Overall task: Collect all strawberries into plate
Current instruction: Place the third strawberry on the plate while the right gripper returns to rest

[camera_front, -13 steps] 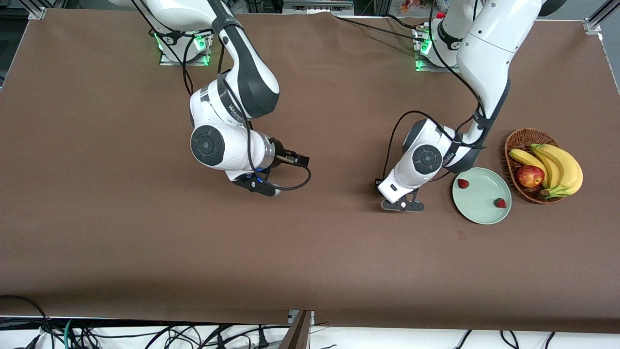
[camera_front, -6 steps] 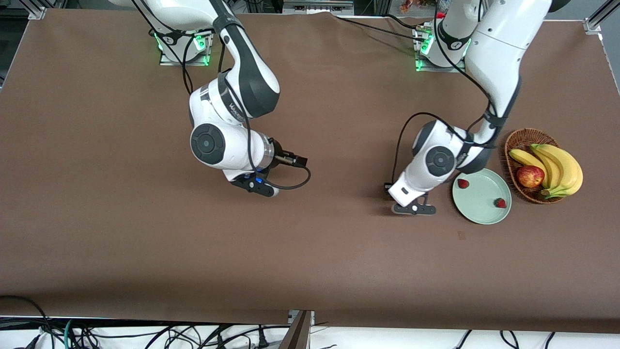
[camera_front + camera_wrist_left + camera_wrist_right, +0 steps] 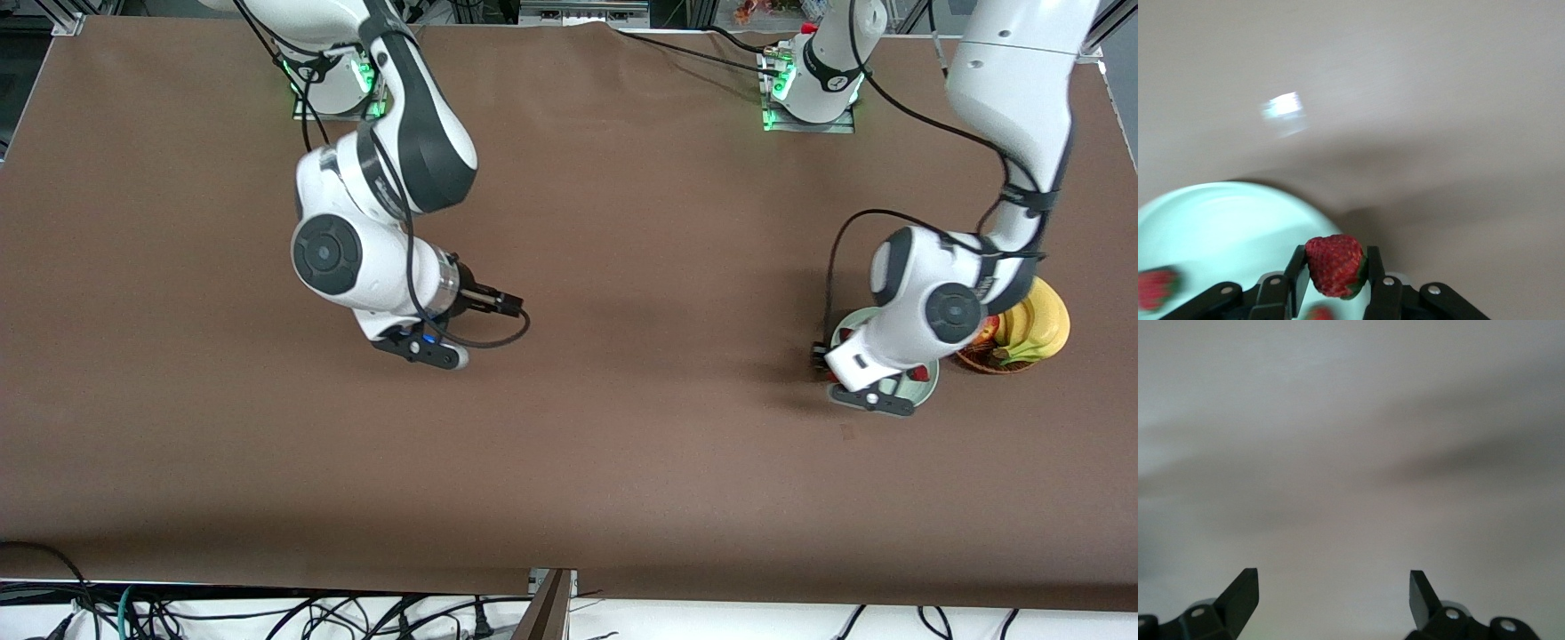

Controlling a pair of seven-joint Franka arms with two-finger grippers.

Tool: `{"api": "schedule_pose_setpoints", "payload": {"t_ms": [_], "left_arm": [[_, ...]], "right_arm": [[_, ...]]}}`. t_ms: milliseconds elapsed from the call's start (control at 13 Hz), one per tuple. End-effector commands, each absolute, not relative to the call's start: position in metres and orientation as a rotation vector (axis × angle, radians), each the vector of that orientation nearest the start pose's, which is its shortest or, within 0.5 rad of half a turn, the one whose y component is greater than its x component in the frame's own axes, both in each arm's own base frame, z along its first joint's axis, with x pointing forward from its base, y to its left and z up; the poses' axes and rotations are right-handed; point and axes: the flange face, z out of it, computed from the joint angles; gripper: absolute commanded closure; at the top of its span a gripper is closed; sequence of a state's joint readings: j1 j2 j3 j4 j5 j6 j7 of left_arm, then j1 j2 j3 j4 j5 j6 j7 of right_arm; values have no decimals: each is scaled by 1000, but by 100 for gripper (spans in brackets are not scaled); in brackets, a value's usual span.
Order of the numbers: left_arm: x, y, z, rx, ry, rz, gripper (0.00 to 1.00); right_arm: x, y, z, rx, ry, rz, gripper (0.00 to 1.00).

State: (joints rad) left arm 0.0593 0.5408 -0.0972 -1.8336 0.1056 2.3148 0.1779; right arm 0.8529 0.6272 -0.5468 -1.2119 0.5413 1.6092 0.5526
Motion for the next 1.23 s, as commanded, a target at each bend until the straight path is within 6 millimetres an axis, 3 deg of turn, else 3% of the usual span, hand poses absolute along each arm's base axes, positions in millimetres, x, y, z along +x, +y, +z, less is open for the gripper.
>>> {"api": "schedule_pose_setpoints", "payload": {"t_ms": [0,77,308,385,462,538,769,1000,1154], "left_arm": [[629,31,232,-3056,614,135,97],[620,44,226,-3069,634,180,96],[594,50,215,-3099,604,253,87],[591,49,213,-3099,605,265,77],[590,50,213,-3099,605,265,34],[592,50,217,-3098,600,254,0],[605,49,264,-3122,548,208,0],[623,39,346,-3176,514,127,0],[636,33,409,-3158,543,79,0]], "right_arm": [[591,320,488,-3031,172,328,1],[585,307,504,-3033,124,320,1],[561,256,547,-3042,3,264,1],[555,243,556,-3043,-59,243,1],[549,227,565,-3054,-94,226,1],[547,206,574,-3062,-85,210,1],[547,158,589,-3077,-228,166,1],[550,108,600,-3079,-341,123,1],[541,91,604,-3093,-336,110,1]]}}
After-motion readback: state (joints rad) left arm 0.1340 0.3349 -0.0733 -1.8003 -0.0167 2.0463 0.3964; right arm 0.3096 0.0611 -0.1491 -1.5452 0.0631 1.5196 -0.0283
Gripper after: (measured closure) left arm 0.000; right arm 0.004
